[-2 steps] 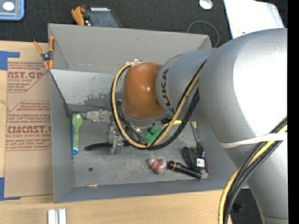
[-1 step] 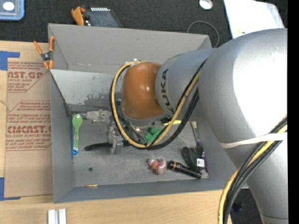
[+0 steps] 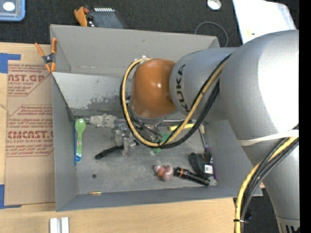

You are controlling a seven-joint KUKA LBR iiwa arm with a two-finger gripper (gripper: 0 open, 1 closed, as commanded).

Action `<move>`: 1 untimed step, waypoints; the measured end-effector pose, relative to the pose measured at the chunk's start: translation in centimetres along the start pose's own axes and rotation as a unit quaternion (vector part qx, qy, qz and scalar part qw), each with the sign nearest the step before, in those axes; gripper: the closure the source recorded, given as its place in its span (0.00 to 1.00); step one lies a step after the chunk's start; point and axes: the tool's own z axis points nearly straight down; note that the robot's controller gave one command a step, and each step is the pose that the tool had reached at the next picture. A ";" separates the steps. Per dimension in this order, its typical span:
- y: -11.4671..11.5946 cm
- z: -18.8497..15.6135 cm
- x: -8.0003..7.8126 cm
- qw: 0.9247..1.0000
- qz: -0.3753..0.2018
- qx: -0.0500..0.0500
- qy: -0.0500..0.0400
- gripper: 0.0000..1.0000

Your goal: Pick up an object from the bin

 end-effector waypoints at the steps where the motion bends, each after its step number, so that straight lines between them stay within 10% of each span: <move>1: 0.0 0.0 0.0 1.000 0.000 0.000 0.000 1.00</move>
Offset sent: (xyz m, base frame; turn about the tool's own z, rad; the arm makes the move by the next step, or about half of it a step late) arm -0.0517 -0.0400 0.1947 0.0105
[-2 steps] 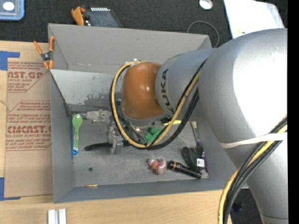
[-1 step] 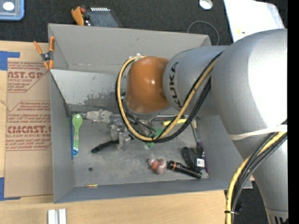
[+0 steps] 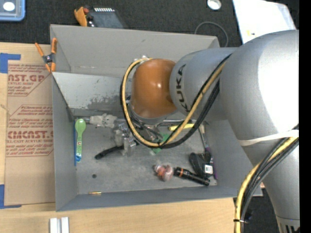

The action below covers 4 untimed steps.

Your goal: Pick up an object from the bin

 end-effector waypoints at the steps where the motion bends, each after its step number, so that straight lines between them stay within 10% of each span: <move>1: -0.5 -6.4 2.3 1.000 0.002 0.000 0.004 1.00; 2: 0.7 -10.3 3.6 1.000 0.008 0.000 0.005 1.00; 4: 1.1 -6.4 5.0 1.000 -0.018 -0.002 0.011 1.00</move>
Offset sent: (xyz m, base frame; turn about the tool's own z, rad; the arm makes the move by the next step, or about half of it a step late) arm -0.0630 0.0119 0.1538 0.0251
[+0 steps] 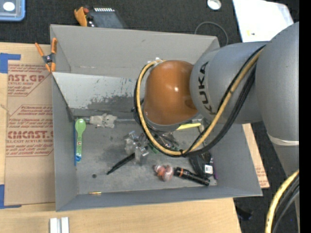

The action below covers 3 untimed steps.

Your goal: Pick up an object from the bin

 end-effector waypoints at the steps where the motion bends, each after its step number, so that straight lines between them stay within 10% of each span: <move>1: 2.3 -2.2 -5.3 0.995 -0.097 0.003 -0.010 1.00; 3: -0.1 -11.1 -4.3 0.998 -0.068 0.001 -0.008 1.00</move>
Offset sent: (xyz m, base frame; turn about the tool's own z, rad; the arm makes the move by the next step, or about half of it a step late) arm 0.0411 0.0103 0.1702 0.0295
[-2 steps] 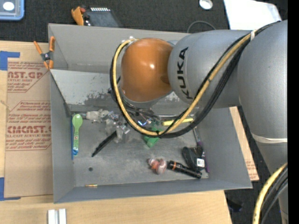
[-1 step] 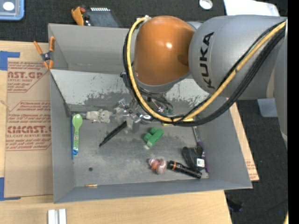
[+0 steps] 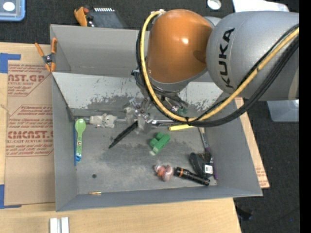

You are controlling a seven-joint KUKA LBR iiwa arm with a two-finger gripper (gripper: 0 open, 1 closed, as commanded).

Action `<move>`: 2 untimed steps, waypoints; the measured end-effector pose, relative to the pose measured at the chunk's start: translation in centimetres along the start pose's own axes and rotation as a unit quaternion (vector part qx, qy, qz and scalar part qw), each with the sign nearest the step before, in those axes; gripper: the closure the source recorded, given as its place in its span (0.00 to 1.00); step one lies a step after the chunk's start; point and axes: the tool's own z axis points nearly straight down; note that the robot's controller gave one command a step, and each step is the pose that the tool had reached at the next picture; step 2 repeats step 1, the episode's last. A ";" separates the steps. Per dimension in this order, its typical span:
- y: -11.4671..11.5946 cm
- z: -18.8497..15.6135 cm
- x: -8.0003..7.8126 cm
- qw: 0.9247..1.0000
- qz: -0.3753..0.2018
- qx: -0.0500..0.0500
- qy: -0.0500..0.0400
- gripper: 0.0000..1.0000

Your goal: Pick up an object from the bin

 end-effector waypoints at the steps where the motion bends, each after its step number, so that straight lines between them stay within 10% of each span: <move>1: 1.3 2.2 1.2 0.999 -0.034 -0.001 -0.001 1.00; 2: 1.3 2.2 1.2 0.999 -0.034 -0.001 -0.001 1.00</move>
Offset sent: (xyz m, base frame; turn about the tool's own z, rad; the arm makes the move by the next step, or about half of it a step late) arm 0.0000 0.0000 0.0000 0.0000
